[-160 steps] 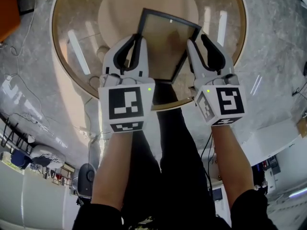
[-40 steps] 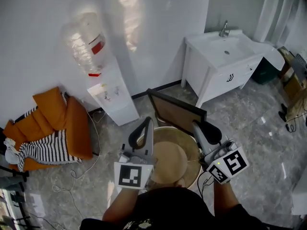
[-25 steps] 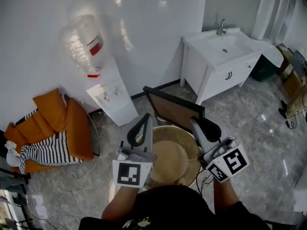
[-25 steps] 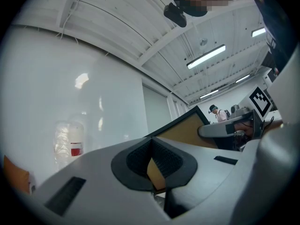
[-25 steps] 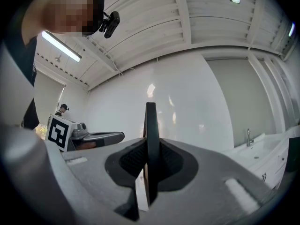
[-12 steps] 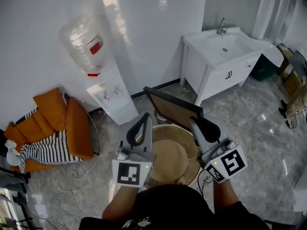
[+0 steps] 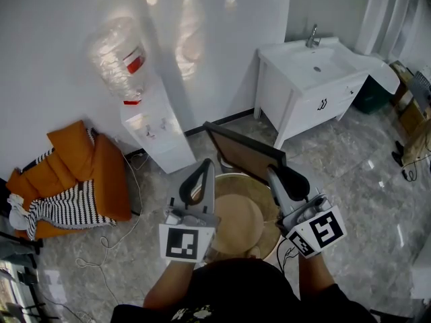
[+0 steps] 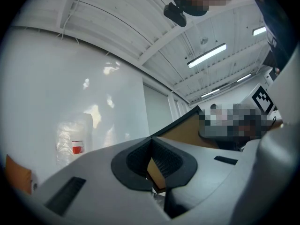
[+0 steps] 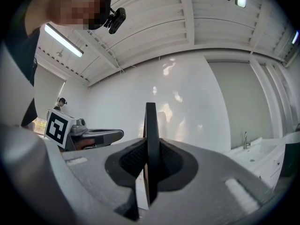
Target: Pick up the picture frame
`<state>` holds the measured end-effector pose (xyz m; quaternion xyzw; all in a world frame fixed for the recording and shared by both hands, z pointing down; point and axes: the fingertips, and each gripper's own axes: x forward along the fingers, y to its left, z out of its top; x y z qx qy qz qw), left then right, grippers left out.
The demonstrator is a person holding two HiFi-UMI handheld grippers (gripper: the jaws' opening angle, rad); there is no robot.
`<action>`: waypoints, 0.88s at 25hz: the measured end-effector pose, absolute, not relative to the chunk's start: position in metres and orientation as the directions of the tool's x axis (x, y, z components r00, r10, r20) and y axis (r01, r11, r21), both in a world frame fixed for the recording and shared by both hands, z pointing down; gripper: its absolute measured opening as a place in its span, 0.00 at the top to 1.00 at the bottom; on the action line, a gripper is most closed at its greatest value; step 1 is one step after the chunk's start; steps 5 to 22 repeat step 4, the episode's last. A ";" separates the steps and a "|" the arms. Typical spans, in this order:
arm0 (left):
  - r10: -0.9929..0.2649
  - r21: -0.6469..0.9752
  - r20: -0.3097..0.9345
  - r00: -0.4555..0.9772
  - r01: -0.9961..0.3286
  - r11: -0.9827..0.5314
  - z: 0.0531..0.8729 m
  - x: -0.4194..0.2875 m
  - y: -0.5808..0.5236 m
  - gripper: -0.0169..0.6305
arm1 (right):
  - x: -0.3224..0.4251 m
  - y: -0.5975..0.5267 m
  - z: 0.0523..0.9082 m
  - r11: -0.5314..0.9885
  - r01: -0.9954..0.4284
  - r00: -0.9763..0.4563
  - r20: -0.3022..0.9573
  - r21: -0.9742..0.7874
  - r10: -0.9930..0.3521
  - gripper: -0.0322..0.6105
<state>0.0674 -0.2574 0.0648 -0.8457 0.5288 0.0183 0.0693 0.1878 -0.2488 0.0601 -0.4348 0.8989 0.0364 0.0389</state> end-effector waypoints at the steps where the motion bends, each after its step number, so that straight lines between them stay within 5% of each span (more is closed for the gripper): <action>1: -0.892 -0.099 -0.105 0.440 -0.897 -0.431 0.065 0.068 -0.258 0.95 | 0.189 -0.249 0.060 0.619 -0.785 -0.618 -0.102 0.031 -0.779 0.88; 22: -0.892 -0.099 -0.105 0.440 -0.897 -0.430 0.066 0.070 -0.258 0.95 | 0.191 -0.250 0.061 0.618 -0.786 -0.618 -0.102 0.029 -0.780 0.88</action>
